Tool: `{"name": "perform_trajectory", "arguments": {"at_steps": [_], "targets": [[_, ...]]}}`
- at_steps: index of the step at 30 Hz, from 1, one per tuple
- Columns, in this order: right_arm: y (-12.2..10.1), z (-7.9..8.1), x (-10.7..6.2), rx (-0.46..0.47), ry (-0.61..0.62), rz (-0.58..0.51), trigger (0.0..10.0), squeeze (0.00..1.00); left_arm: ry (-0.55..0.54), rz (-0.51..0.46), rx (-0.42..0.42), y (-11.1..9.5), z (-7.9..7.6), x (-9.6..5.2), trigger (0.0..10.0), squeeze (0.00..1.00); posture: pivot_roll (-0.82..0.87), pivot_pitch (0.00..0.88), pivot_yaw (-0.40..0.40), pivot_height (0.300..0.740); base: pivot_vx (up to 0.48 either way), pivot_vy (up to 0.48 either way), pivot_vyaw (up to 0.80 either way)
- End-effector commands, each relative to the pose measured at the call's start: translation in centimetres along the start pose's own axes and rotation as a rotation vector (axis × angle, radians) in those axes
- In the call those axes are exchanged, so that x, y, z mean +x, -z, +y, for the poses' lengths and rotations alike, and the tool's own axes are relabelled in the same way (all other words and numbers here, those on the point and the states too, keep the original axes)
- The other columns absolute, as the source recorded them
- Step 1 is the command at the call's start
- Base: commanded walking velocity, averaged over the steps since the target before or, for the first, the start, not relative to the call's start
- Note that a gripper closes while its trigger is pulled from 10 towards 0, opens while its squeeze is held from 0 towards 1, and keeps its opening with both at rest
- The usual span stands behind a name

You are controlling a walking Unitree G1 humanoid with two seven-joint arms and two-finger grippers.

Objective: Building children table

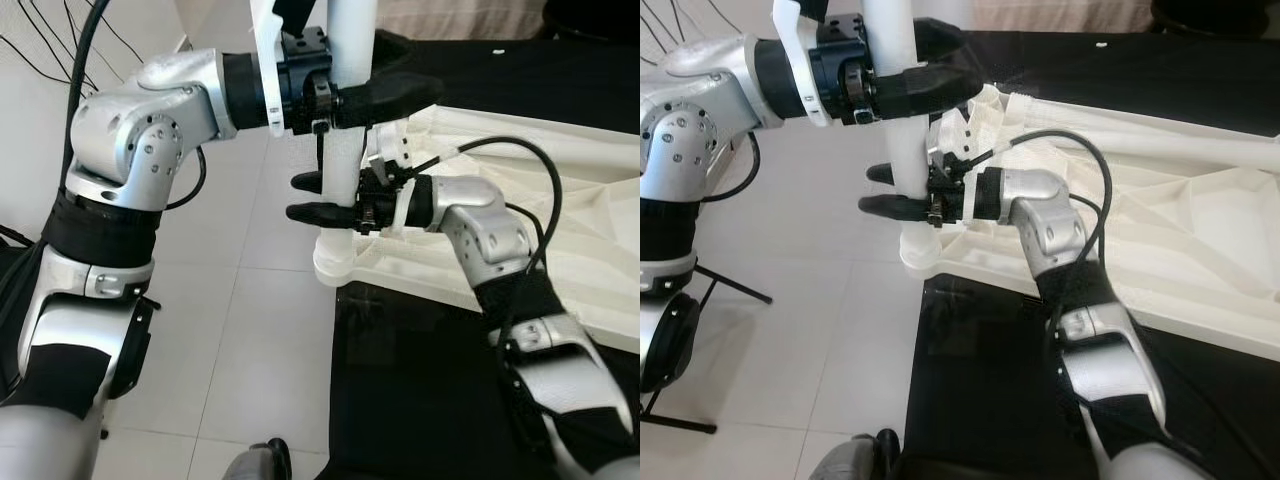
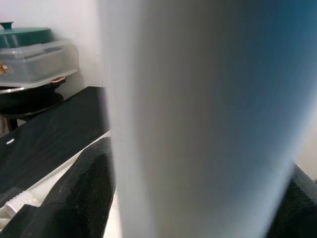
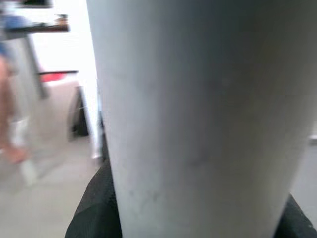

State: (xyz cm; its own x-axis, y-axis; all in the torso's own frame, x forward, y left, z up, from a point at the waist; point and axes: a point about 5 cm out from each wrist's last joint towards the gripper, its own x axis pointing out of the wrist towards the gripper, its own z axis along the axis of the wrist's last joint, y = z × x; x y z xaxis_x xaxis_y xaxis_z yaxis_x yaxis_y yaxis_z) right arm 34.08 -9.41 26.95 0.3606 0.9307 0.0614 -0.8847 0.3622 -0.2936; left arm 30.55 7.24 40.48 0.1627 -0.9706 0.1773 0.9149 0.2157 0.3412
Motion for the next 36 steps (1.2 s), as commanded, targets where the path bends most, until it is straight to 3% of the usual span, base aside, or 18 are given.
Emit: {"name": "perform_trajectory", "arguments": {"at_steps": [1, 3, 4, 5, 7, 8, 16, 17, 19, 20, 35, 36], "targets": [[2.0, 0.4, -0.2, 0.068, 0.098, 0.072, 0.0, 0.0, 0.016, 0.007, 0.024, -0.6, -0.2, -0.1, 10.0, 0.0, 0.13, 0.276, 0.028, 0.74, 0.0, 0.0, 0.0], [3.8, 0.9, -1.4, 0.01, 0.52, 0.262, 0.0, 0.0, 0.02, 0.019, 0.024, -0.5, -0.3, -0.3, 10.0, 0.0, 0.14, 0.282, 0.024, 0.74, 0.0, 0.0, 0.0], [4.4, 2.4, -2.0, -0.007, 0.617, 0.311, 0.0, 0.0, 0.021, 0.023, 0.017, -0.4, -0.3, -0.4, 10.0, 0.0, 0.14, 0.289, 0.028, 0.74, 0.0, 0.0, 0.0], [4.6, 3.5, -2.4, -0.013, 0.656, 0.33, 0.0, 0.0, 0.023, 0.026, 0.014, -0.4, -0.3, -0.4, 10.0, 0.0, 0.14, 0.289, 0.028, 0.74, 0.0, 0.0, 0.0], [4.6, 3.5, -2.4, -0.013, 0.656, 0.33, 0.0, 0.0, 0.023, 0.026, 0.014, -0.4, -0.3, -0.4, 10.0, 0.0, 0.14, 0.289, 0.028, 0.74, 0.0, 0.0, 0.0], [4.7, 5.2, -1.7, 0.072, 0.634, 0.305, 0.0, 0.0, 0.025, 0.032, 0.005, -0.3, -0.3, -0.5, 10.0, 0.0, 0.12, 0.282, 0.038, 0.74, 0.0, 0.0, 0.0], [3.5, 5.2, -0.8, 0.106, 0.701, 0.285, 0.0, 0.0, 0.041, 0.043, 0.005, -0.2, -0.4, -0.4, 10.0, 0.0, 0.12, 0.276, 0.035, 0.74, 0.0, 0.0, 0.0], [3.4, 5.3, -0.8, 0.104, 0.714, 0.286, 0.0, 0.0, 0.047, 0.046, 0.003, -0.2, -0.5, -0.4, 8.0, 0.0, 0.12, 0.276, 0.035, 0.74, 0.0, 0.0, 0.0], [3.3, 5.3, -0.9, 0.103, 0.722, 0.287, 0.0, 0.0, 0.051, 0.048, 0.001, -0.2, -0.6, -0.4, 8.0, 0.0, 0.12, 0.276, 0.035, 0.74, 0.0, 0.0, 0.0], [3.2, 5.3, -1.0, 0.101, 0.732, 0.288, 0.0, 0.0, 0.056, 0.051, -0.004, -0.1, -0.6, -0.4, 0.0, 0.0, 0.12, 0.273, 0.035, 0.74, 0.0, 0.0, 0.0], [2.7, 5.5, -1.1, 0.126, 0.77, 0.288, 0.0, 0.0, 0.051, 0.013, 0.003, -0.4, -0.6, -0.6, 0.0, 0.0, 0.12, 0.277, 0.033, 0.74, 0.0, 0.0, 0.0], [2.7, 5.5, -1.2, 0.128, 0.775, 0.289, 2.4, 0.0, 0.054, 0.011, 0.004, -0.4, -0.6, -0.6, 0.0, 0.0, 0.11, 0.278, 0.033, 0.74, 0.0, 0.0, 0.0]]}}
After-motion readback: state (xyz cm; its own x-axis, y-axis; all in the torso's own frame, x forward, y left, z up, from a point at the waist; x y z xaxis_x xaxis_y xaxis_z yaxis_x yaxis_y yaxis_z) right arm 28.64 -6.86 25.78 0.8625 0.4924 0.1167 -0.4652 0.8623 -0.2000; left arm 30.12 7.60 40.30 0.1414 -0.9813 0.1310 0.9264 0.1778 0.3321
